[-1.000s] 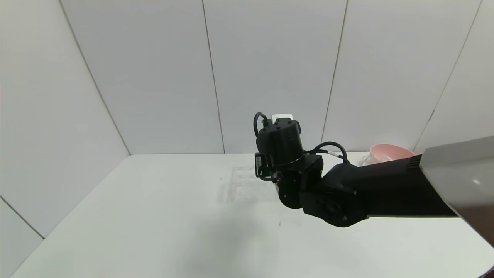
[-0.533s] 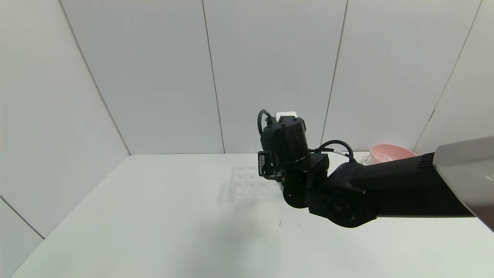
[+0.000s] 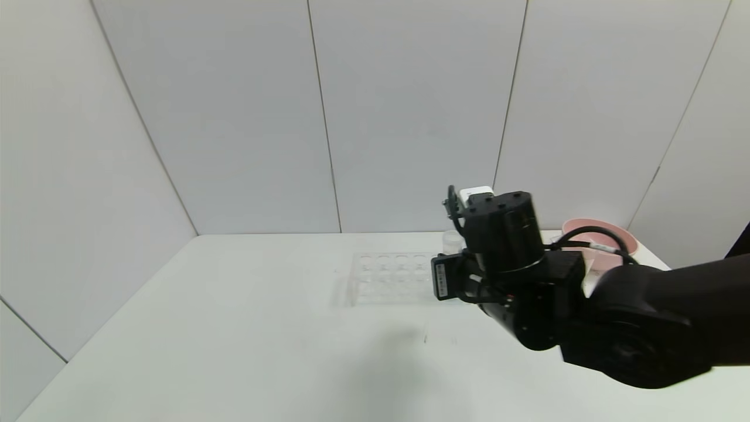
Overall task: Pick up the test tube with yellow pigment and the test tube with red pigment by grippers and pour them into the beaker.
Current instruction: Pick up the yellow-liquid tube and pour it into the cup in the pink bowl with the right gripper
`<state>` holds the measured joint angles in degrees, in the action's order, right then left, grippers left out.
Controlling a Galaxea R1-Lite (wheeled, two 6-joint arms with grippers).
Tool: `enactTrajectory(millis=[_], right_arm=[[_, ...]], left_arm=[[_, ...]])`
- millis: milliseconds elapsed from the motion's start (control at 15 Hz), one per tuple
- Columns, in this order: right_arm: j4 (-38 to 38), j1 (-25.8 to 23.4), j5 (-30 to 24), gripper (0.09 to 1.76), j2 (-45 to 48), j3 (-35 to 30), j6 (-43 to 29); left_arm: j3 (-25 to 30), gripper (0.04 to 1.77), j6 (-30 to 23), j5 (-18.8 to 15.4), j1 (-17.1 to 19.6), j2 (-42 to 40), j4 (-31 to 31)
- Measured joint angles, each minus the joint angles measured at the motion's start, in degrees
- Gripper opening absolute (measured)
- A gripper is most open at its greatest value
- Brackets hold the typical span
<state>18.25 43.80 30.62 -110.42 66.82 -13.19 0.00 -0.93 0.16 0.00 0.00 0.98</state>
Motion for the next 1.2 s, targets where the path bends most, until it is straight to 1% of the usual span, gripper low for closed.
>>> enactTrajectory(millis=[267,333,467,533,667,800,933,1067,1200], right_arm=[[-1.0,-5.3,-11.9,0.50,13.2,-13.1,6.1],[-2.7,-7.5,-15.4,0.50,16.6,-15.5,8.0],[-10.0,-14.1,-24.2,0.50,22.8,-18.3,10.8],[-13.9,-18.0,-28.4,0.50,25.4,-18.7,12.5],[-18.6,-25.9,-35.4,0.50,29.1,-18.9,17.8],[-21.4,-34.9,-42.6,0.50,31.2,-18.9,24.8],[-23.6,-42.7,-48.4,0.50,31.9,-18.7,32.4],[-26.3,-48.9,-51.5,0.49,30.9,-17.2,39.7],[-28.4,-53.0,-52.4,0.50,28.2,-14.1,44.1]], left_arm=[[0.0,1.72,0.0,0.0,0.0,0.0,0.0],[0.0,1.72,0.0,0.0,0.0,0.0,0.0],[0.0,1.72,0.0,0.0,0.0,0.0,0.0],[0.0,1.72,0.0,0.0,0.0,0.0,0.0],[0.0,1.72,0.0,0.0,0.0,0.0,0.0],[0.0,1.72,0.0,0.0,0.0,0.0,0.0],[0.0,1.72,0.0,0.0,0.0,0.0,0.0],[0.0,1.72,0.0,0.0,0.0,0.0,0.0],[0.0,1.72,0.0,0.0,0.0,0.0,0.0]])
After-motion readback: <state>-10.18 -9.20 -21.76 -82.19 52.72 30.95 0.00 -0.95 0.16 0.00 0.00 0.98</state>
